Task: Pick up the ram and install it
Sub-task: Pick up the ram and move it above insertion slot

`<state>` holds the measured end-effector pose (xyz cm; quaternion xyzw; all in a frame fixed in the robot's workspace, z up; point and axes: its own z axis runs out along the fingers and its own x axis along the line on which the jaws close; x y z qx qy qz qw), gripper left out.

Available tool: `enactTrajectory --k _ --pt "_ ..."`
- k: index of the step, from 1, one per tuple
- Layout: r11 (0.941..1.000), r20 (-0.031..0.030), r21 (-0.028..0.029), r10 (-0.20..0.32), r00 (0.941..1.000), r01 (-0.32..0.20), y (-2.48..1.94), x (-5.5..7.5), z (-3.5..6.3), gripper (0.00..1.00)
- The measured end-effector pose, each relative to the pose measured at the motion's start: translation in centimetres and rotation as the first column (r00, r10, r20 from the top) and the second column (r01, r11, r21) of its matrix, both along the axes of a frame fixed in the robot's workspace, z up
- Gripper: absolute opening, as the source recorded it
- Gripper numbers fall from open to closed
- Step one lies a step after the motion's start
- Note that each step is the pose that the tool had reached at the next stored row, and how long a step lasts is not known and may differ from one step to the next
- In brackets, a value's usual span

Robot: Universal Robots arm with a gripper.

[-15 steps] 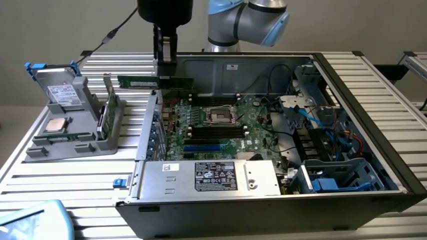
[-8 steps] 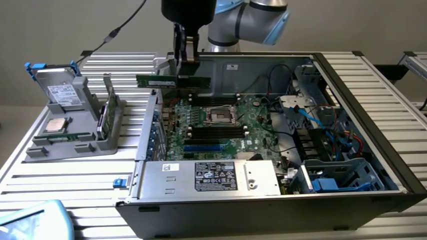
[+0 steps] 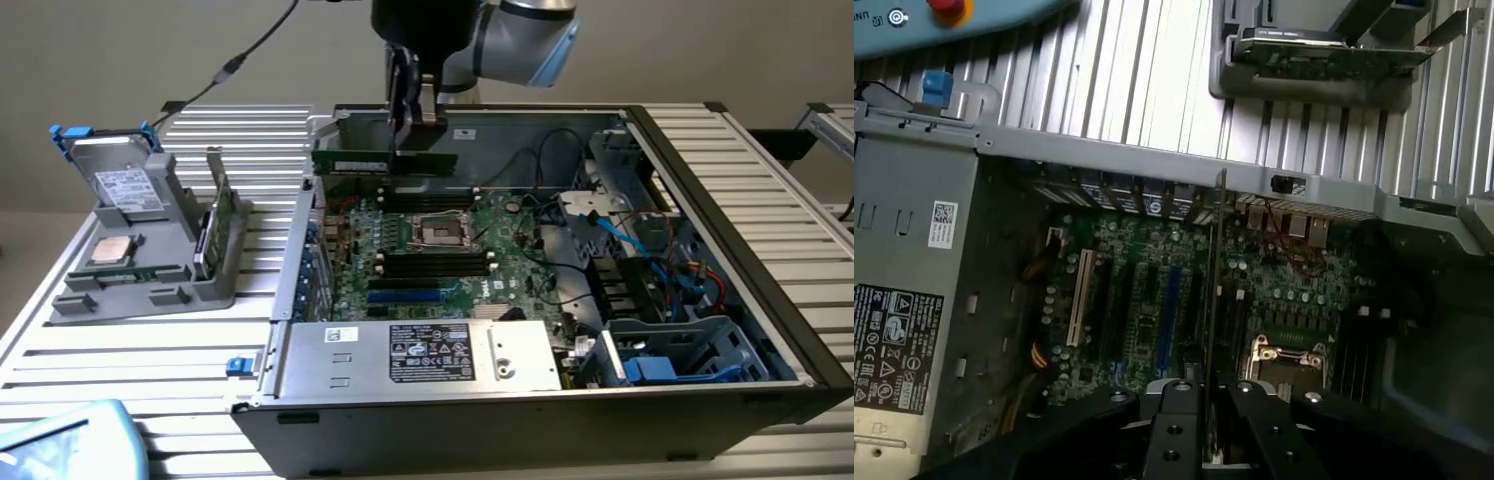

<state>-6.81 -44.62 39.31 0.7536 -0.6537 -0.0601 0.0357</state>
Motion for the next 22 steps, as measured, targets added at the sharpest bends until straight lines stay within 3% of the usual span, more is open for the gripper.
enactTrajectory --k 5,8,10,11,16,22 --pt "1.0000 0.0014 -0.0001 0.000 1.0000 0.000 0.23 1.9 -0.38 0.14" --pt "1.0000 0.0015 0.0001 0.000 1.0000 0.000 0.59 3.4 -0.82 0.14" --pt "1.0000 0.0014 -0.0001 0.000 1.0000 0.000 0.96 4.0 -1.15 0.14" --pt "1.0000 0.0015 0.0001 0.000 1.0000 0.000 1.38 4.4 -1.52 0.14" --pt "1.0000 0.0015 0.0001 0.000 1.0000 0.000 2.12 4.8 -2.43 0.14" --pt "0.9999 0.0074 0.0002 -0.017 0.9998 0.017 2.44 4.8 -3.13 0.14"
